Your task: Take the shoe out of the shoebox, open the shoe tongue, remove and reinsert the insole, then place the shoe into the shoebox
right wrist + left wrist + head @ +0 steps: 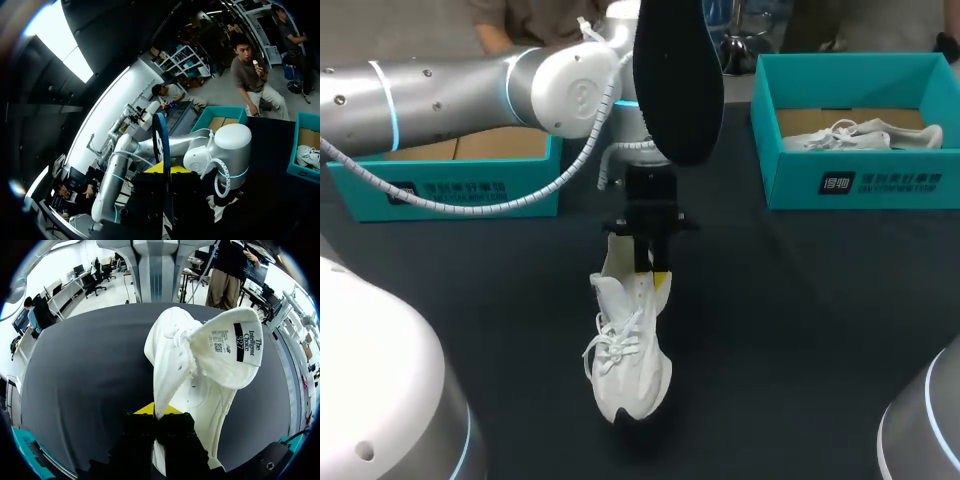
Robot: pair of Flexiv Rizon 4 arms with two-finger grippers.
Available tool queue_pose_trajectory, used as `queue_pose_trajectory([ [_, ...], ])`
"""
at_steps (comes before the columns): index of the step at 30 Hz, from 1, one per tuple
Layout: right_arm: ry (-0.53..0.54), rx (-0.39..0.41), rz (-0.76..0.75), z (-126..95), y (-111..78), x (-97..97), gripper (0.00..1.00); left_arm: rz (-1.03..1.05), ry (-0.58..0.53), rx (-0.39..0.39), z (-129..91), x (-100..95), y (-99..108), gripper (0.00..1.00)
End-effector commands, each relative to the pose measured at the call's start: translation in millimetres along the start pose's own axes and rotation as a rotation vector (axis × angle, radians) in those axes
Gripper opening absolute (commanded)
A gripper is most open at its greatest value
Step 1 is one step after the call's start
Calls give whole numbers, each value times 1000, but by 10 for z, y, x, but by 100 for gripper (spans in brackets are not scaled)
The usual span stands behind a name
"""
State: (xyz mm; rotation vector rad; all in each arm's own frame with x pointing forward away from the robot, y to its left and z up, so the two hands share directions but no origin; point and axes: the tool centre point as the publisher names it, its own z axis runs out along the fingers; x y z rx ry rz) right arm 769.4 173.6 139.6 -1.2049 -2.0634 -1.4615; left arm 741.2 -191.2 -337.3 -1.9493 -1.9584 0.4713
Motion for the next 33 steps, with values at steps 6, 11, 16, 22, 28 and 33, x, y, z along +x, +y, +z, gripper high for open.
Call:
queue_pose_trajectory([
  [6, -2, 2, 2, 11, 11, 2, 0, -8, 58, -13, 221, -163, 7, 0],
  [11, -2, 2, 2, 11, 11, 2, 0, -17, 58, -12, 277, -206, 14, 0],
  [16, -2, 2, 2, 11, 11, 2, 0, -38, 51, -16, 300, -232, 46, 0],
  [22, -2, 2, 2, 11, 11, 2, 0, -56, 53, -11, 332, -242, 87, 0],
  [28, -2, 2, 2, 11, 11, 2, 0, -73, 52, -16, 370, -257, 118, 0],
  [33, -2, 2, 2, 11, 11, 2, 0, -80, 46, -24, 382, -256, 122, 0],
])
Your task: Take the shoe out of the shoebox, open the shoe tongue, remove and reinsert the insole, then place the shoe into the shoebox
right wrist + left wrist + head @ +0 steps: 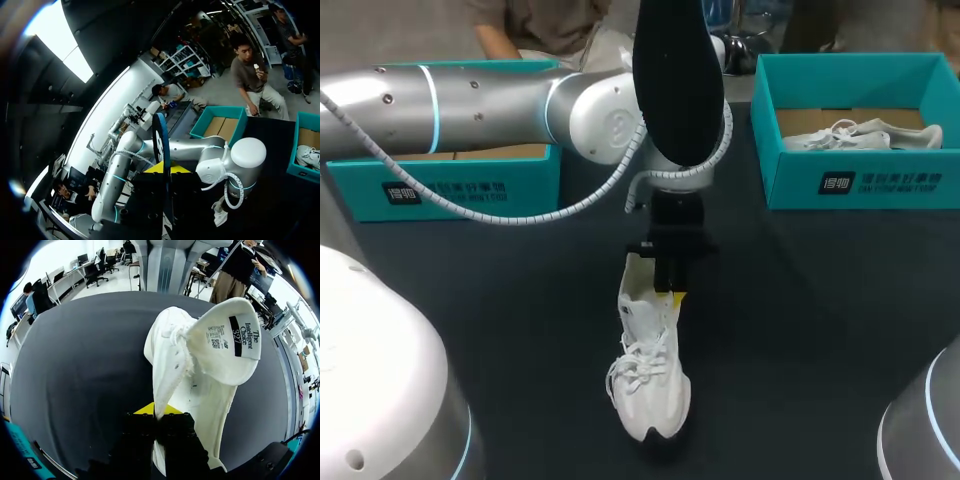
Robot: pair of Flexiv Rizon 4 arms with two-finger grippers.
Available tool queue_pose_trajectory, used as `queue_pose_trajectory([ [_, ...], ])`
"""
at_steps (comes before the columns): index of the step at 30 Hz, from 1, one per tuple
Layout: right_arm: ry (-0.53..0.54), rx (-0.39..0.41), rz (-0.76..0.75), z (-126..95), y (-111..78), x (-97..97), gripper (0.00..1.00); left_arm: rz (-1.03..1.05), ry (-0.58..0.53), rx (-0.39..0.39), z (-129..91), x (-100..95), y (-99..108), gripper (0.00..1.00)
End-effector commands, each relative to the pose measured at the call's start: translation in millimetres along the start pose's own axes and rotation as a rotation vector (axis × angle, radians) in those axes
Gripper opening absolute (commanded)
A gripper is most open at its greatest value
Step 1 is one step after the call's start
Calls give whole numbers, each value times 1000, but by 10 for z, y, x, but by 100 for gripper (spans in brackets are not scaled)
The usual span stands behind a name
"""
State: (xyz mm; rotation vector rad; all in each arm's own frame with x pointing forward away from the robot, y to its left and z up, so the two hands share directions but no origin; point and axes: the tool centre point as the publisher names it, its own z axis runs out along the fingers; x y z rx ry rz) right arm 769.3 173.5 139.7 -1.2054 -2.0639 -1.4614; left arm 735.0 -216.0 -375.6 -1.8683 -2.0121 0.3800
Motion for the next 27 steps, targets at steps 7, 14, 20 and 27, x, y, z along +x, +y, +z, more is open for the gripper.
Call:
queue_pose_trajectory([
  [7, -2, 2, 2, 13, 11, 1, 0, -17, -36, -13, -12, 6, 3, 47],
  [14, -2, 2, 2, 13, 11, 1, 0, -44, -103, -22, -80, 44, 9, 100],
  [20, -2, 2, 2, 13, 11, 1, 0, -92, -302, 5, -344, 84, 45, 100],
  [27, -2, 2, 2, 13, 11, 1, 0, -173, -631, 94, -784, 183, 74, 100],
])
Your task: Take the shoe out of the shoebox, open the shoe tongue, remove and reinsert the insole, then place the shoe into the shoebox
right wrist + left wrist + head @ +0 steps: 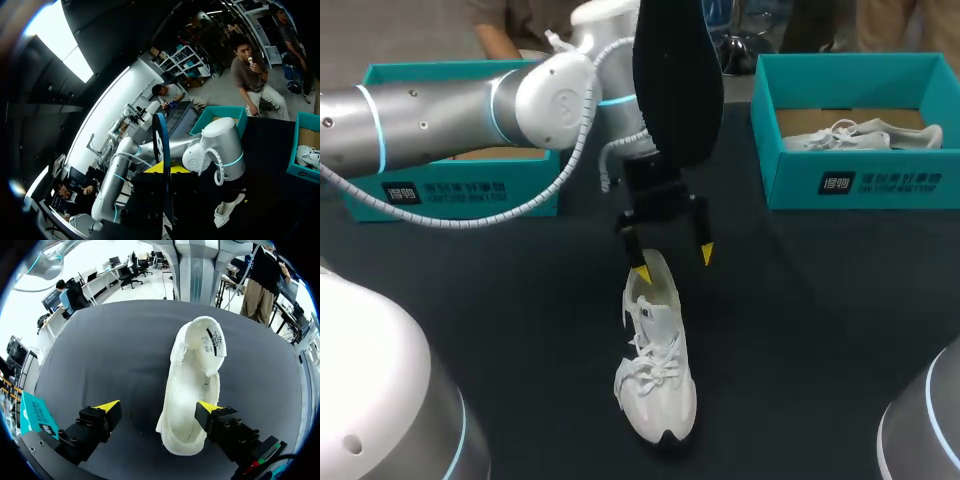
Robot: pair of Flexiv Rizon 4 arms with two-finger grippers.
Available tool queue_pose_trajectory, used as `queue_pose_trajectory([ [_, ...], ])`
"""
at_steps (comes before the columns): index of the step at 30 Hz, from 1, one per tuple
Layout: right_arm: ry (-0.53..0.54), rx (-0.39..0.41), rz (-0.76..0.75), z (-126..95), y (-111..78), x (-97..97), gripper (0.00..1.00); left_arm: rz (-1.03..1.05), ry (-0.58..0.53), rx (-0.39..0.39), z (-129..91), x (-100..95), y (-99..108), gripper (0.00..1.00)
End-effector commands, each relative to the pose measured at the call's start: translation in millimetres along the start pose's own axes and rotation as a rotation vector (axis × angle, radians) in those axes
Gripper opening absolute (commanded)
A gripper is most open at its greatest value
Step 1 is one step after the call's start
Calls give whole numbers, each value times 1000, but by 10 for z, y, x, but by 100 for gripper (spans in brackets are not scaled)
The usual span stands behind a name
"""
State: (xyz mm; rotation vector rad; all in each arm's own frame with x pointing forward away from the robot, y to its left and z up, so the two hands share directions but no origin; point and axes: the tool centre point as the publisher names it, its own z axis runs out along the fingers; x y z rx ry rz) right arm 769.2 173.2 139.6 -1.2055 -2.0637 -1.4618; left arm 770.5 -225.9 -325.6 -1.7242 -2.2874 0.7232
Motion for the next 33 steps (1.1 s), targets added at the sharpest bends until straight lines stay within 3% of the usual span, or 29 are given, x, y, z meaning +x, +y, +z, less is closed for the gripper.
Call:
queue_pose_trajectory([
  [1, -2, 2, 2, 15, 13, 2, 0, -66, -362, 74, -312, 198, 7, 100],
  [6, -2, 2, 2, 15, 13, 2, 0, -128, -593, 159, -634, 280, 41, 100],
  [14, -2, 2, 2, 15, 13, 2, 0, -174, -882, 226, -988, 525, 59, 100],
  [22, -2, 2, 2, 15, 13, 2, 0, -98, -1036, 237, -1174, 696, -123, 100],
  [29, -2, 2, 2, 15, 13, 2, 0, -42, -1117, 169, -1367, 680, -281, 100],
  [33, -2, 2, 2, 15, 13, 2, 0, -25, -1118, 171, -1393, 678, -295, 100],
])
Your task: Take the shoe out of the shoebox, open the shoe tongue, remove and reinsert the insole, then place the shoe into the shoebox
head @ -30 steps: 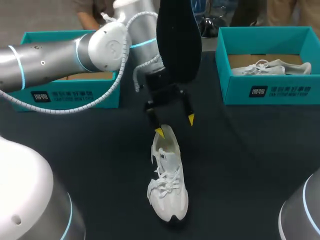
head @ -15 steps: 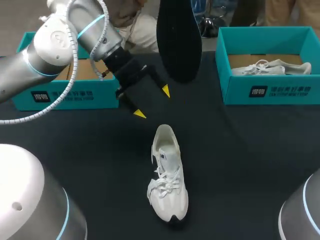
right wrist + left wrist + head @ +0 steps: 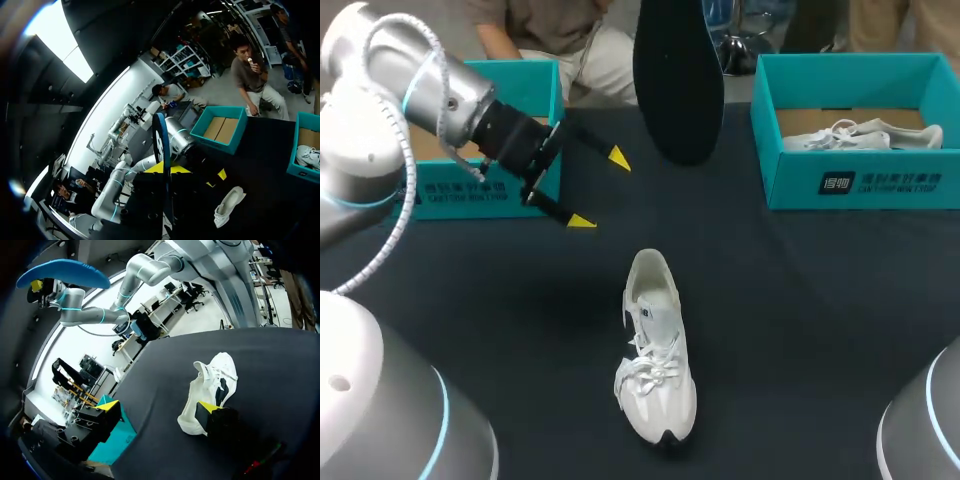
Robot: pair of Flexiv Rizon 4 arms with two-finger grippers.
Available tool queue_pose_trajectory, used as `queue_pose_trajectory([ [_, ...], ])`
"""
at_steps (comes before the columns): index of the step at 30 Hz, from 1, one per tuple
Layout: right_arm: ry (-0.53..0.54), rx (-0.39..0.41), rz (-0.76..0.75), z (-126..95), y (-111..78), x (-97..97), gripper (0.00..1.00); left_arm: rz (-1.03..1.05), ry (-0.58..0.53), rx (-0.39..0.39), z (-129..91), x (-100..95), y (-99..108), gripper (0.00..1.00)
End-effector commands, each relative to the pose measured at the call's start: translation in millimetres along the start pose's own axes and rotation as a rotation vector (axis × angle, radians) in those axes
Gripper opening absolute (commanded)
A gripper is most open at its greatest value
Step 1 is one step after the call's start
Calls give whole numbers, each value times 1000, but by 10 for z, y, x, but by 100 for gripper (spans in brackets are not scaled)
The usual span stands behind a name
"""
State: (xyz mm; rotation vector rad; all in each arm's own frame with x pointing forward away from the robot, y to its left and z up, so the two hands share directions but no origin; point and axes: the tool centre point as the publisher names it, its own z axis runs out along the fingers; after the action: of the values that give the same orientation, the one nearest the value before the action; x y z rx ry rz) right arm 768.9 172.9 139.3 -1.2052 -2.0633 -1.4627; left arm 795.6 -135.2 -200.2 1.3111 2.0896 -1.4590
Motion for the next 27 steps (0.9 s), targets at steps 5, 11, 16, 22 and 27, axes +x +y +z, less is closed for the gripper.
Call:
queue_pose_trajectory([
  [5, -2, 3, 2, 17, 17, 4, 0, -1, -391, -21, -5, 86, -86, 100],
  [11, -2, 3, 2, 17, 17, 4, 0, -1, -391, -21, -5, 86, -86, 100],
  [16, -2, 3, 2, 17, 17, 4, 0, -1, -391, -21, -5, 86, -86, 100],
  [22, -2, 3, 2, 17, 17, 4, 0, -1, -391, -21, -5, 86, -86, 100],
  [27, -2, 3, 2, 17, 17, 4, 0, 62, -406, -17, -33, 35, -126, 100],
])
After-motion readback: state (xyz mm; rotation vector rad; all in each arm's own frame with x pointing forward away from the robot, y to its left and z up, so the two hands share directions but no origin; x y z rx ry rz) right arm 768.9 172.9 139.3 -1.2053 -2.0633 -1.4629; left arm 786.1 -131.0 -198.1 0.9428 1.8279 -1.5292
